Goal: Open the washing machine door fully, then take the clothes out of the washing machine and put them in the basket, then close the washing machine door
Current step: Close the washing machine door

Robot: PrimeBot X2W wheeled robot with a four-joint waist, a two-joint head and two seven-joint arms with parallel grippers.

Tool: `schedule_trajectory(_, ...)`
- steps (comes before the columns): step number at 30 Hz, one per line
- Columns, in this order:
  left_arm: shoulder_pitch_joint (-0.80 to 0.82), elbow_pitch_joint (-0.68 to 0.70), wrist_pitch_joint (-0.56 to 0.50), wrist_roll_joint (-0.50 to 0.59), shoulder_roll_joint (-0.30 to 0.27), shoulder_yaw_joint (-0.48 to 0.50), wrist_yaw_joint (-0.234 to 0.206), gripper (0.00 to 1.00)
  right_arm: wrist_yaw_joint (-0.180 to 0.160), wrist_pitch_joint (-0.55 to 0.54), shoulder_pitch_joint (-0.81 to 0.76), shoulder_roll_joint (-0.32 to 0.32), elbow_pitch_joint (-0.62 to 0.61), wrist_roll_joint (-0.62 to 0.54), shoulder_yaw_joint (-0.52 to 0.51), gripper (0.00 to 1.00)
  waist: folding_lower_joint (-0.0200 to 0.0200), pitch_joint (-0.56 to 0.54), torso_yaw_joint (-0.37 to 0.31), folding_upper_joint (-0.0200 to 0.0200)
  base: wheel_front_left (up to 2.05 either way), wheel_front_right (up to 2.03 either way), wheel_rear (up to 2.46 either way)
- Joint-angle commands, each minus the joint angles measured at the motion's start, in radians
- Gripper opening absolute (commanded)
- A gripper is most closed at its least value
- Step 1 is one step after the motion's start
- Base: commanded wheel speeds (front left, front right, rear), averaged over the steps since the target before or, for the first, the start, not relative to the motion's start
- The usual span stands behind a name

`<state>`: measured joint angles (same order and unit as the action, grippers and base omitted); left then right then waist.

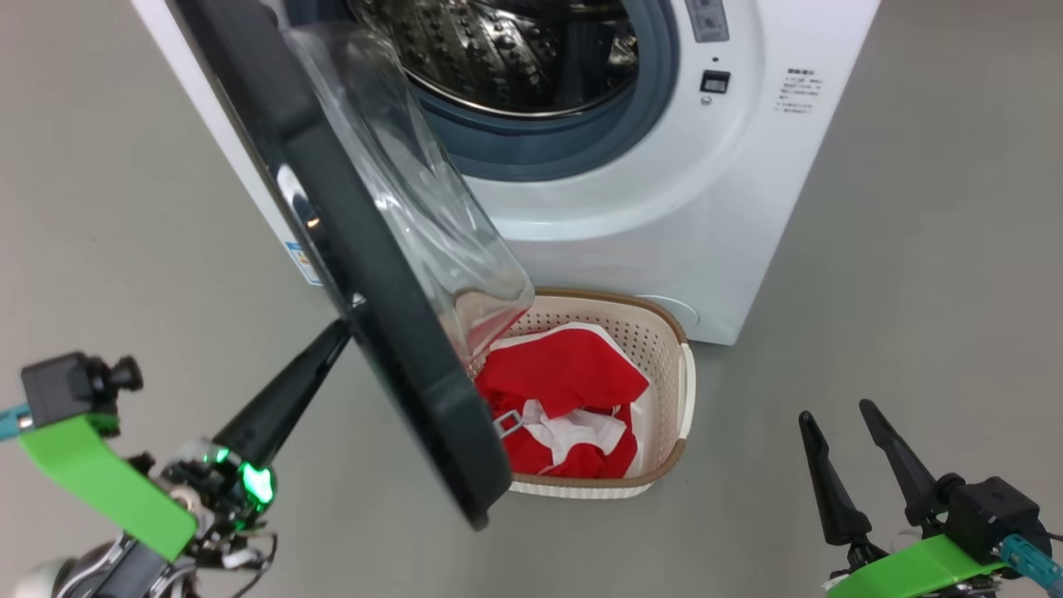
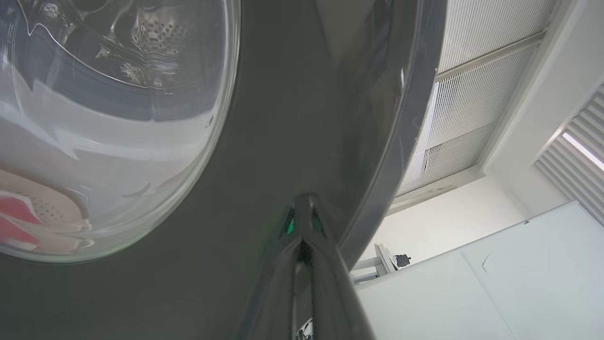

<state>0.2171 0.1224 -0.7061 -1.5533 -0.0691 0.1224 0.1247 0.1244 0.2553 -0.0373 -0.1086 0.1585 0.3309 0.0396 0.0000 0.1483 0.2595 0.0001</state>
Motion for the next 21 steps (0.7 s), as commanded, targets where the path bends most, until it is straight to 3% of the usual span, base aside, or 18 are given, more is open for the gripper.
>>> schedule_trajectory(1, 0.046, 0.027, 0.005, 0.013, -0.007, 0.021, 0.006, 0.00, 0.006, 0.006, 0.032, -0.010, -0.028, -0.008, 0.015, 1.00, 0.0000, 0.013, -0.014, -0.0001, 0.00, 0.00, 0.00)
schedule_trajectory(11, 0.134, -0.008, 0.146, 0.091, -0.013, -0.079, 0.006, 0.00, 0.006, 0.006, 0.062, -0.010, -0.034, -0.008, 0.008, 1.00, 0.0000, 0.058, -0.067, -0.0001, 0.00, 0.00, 0.00)
schedule_trajectory(21, 0.238, -0.094, 0.327, 0.135, -0.069, -0.198, 0.006, 0.00, 0.006, 0.006, 0.087, -0.005, -0.038, -0.007, 0.006, 1.00, 0.0000, 0.089, -0.110, -0.0001, 0.00, 0.00, 0.00)
